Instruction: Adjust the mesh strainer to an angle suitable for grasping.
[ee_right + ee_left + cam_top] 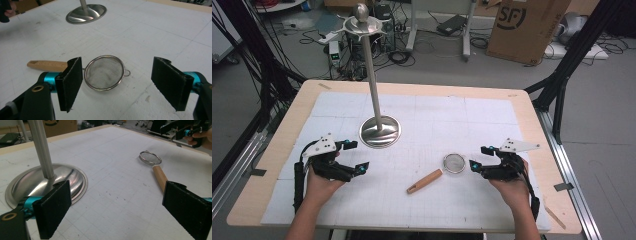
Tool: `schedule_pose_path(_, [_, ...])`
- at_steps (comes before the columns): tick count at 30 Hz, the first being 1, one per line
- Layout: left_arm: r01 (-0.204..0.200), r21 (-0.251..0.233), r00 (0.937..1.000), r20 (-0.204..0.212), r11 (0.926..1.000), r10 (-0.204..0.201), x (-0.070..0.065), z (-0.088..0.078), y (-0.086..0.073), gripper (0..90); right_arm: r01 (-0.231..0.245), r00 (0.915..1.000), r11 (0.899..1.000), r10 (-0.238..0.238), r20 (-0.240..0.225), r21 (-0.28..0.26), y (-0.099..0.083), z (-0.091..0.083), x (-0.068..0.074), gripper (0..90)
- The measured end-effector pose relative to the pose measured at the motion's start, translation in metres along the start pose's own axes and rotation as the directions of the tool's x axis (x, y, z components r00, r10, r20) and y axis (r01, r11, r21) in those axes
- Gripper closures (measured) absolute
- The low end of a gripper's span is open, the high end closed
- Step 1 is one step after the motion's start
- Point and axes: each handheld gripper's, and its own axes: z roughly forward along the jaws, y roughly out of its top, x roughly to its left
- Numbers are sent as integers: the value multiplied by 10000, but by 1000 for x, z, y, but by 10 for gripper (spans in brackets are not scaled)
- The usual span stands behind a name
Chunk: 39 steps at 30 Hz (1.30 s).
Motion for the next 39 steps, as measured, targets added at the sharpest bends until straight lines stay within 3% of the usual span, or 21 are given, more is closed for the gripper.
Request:
schedule_pose_path(8, [-88, -22, 9999, 58, 10000, 88, -1, 0, 1, 92, 186, 9998, 9997, -187, 26, 181, 2, 3, 5, 248])
schedule_pose_path(20, [-141, -118, 9998, 102, 9998, 142, -2, -1, 3, 92, 632, 9970, 9968, -609, -486, 484, 8, 13, 21, 310])
schedule_pose_path(26, [-71, -55, 9999, 81, 10000, 72, -1, 0, 3, 92, 964, 9902, 9900, -850, -1106, 1026, 9, 27, 30, 405])
schedule_pose_path(33, [-129, -115, 9998, 137, 9999, 131, -3, -2, 4, 92, 1292, 9827, 9806, -1067, -1517, 1476, 9, 39, 42, 475])
schedule_pose_path(39, [-50, -198, 9999, 97, 9998, 52, -1, -3, 4, 92, 1746, 9714, 9669, -1382, -1933, 1862, 8, 51, 54, 544])
